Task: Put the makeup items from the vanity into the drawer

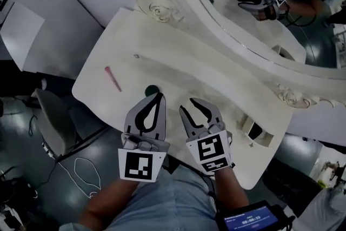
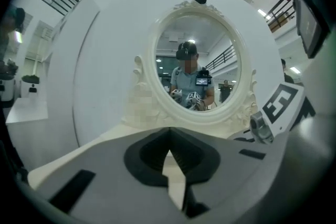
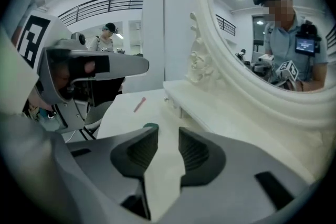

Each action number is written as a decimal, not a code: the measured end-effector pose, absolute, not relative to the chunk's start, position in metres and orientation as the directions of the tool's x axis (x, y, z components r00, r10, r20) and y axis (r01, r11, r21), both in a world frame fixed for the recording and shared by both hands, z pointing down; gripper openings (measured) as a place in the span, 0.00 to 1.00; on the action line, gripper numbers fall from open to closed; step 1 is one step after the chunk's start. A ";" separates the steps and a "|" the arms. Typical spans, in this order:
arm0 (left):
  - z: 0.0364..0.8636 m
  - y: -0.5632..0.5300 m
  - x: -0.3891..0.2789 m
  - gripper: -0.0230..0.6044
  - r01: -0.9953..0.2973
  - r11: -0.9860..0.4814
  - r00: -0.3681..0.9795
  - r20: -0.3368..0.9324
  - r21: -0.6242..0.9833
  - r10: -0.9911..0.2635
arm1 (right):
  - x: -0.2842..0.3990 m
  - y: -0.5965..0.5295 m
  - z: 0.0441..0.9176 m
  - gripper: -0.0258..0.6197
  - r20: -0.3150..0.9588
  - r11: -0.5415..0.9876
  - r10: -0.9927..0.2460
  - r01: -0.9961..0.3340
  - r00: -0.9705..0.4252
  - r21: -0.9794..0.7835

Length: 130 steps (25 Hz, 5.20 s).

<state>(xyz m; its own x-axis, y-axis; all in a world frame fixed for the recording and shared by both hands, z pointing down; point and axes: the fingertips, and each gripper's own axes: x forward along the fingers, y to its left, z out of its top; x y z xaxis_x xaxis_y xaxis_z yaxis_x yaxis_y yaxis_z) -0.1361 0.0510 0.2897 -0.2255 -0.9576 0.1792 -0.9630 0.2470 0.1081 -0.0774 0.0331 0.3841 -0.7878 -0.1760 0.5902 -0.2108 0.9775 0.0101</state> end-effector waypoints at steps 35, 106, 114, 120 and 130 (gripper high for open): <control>0.371 0.208 -0.403 0.04 -0.739 0.653 -0.562 0.385 0.164 -0.732 | -0.341 0.130 0.482 0.23 0.755 0.996 0.070 0.010 -0.652 -0.084; 0.329 -0.067 0.134 0.04 -0.885 -0.460 0.464 0.245 0.078 -0.851 | 0.221 -0.024 0.401 0.10 0.711 0.738 -0.495 -0.674 -0.500 0.040; 0.341 -0.076 0.142 0.04 -0.895 -0.437 0.443 0.271 0.084 -0.855 | 0.223 -0.019 0.423 0.10 0.778 0.858 -0.368 -0.508 -0.509 0.075; 0.349 -0.082 0.138 0.04 -0.913 -0.380 0.407 0.301 0.145 -0.862 | 0.224 -0.032 0.427 0.24 0.773 0.843 -0.382 -0.533 -0.507 0.067; 0.340 -0.078 0.129 0.04 -0.914 -0.397 0.403 0.266 0.078 -0.876 | 0.211 -0.031 0.420 0.24 0.751 0.846 -0.397 -0.527 -0.528 0.077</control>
